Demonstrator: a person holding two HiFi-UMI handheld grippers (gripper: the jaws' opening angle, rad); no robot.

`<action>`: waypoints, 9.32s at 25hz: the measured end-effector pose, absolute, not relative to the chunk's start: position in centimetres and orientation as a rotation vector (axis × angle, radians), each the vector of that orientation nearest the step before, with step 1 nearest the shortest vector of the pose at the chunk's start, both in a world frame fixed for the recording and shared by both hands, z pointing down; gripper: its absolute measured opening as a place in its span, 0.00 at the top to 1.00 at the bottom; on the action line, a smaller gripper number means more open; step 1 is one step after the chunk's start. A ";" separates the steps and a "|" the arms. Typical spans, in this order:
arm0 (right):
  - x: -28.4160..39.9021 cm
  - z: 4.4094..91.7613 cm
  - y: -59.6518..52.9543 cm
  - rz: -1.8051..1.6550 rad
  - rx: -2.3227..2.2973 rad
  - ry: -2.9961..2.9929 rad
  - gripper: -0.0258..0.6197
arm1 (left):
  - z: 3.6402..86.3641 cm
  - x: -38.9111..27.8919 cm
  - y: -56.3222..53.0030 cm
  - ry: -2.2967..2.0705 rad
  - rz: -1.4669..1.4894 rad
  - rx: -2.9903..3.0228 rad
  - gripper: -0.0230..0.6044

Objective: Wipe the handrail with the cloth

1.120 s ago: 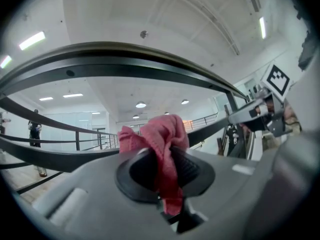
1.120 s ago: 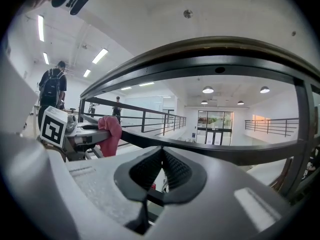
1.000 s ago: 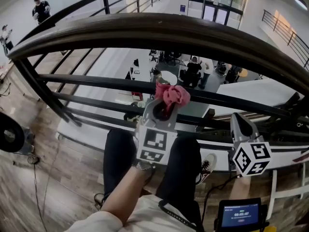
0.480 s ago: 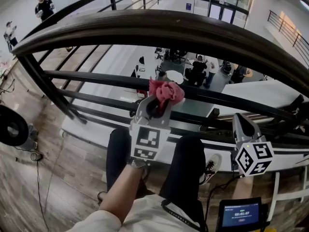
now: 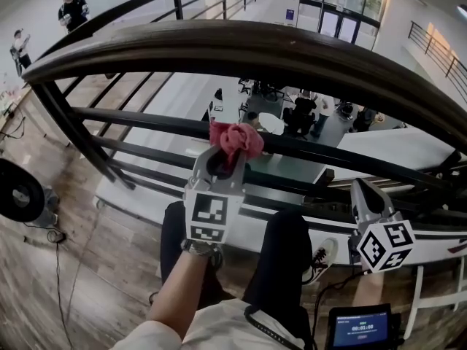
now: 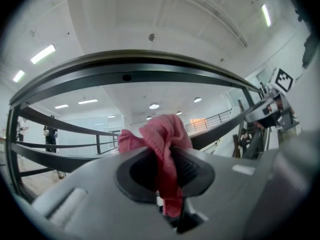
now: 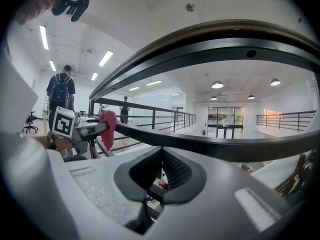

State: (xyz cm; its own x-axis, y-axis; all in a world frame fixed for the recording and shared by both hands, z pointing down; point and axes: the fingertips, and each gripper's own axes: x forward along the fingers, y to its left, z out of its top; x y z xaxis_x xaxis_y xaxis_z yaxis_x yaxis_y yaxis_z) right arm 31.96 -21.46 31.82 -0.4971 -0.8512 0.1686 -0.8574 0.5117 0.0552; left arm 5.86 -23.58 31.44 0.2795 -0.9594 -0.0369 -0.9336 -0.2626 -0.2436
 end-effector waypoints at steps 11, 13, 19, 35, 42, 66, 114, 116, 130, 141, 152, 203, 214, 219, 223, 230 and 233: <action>29.9 29.2 -21.5 0.029 1.435 -2.644 0.96 | 28.2 0.5 -24.9 1.858 -0.231 -2.262 0.85; 29.3 29.0 -21.4 0.029 1.422 -2.652 0.96 | 28.2 0.5 -25.1 1.842 -0.265 -2.303 0.85; 27.8 28.5 -21.3 0.015 1.386 -2.683 0.96 | 28.0 0.6 -25.6 1.855 -0.354 -2.371 0.85; 30.8 28.9 -20.8 0.069 1.447 -2.690 0.96 | 28.6 5.1 -25.5 1.795 -0.409 -2.509 0.85; 32.1 29.2 -20.6 0.089 1.452 -2.683 0.96 | 28.5 6.5 -25.5 1.791 -0.411 -2.524 0.85; 35.6 27.8 -20.8 -0.006 1.612 -2.580 0.96 | 28.6 13.6 -25.7 1.673 -0.358 -2.607 0.85; 48.8 28.2 -18.0 0.024 1.712 -2.543 0.96 | 29.0 25.4 -25.4 1.581 -0.476 -2.594 0.85; 48.8 28.0 -18.3 0.002 1.699 -2.554 0.96 | 29.3 25.6 -25.2 1.581 -0.488 -2.595 0.85; 53.0 26.7 -21.3 -0.039 1.604 -2.600 0.96 | 28.4 31.7 -25.3 1.602 -0.507 -2.600 0.85; 58.3 25.1 -23.4 -0.056 1.563 -2.648 0.96 | 27.6 38.5 -25.7 1.612 -0.530 -2.618 0.85; 61.9 24.9 -23.9 -0.100 1.610 -2.596 0.96 | 27.9 42.2 -26.0 1.585 -0.528 -2.656 0.85; 68.8 28.5 -19.9 -0.029 1.725 -2.525 0.96 | 30.5 61.4 -25.2 1.191 -0.566 -2.811 0.85; 68.9 28.6 -19.7 -0.022 1.700 -2.546 0.96 | 30.5 63.0 -24.7 1.145 -0.503 -2.794 0.85; 69.8 28.2 -19.5 -0.015 1.711 -2.536 0.96 | 29.9 63.4 -24.2 1.150 -0.436 -2.744 0.85; 69.4 28.3 -19.6 -0.012 1.702 -2.539 0.96 | 30.2 63.1 -24.0 1.160 -0.394 -2.737 0.85; 69.7 28.0 -19.7 0.003 1.674 -2.548 0.96 | 30.3 64.3 -22.9 1.143 -0.378 -2.726 0.85; 69.5 28.2 -19.9 0.002 1.673 -2.546 0.96 | 31.8 64.3 -22.7 1.108 -0.394 -2.728 0.85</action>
State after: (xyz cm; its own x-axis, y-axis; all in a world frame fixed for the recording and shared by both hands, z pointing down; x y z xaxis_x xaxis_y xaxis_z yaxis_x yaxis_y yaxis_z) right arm 69.45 -19.91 28.18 -0.3934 -0.9159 0.0801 -0.9160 0.3980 0.0511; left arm 64.32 -22.69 31.77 0.6889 -0.7025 0.1785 -0.6574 -0.7093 -0.2542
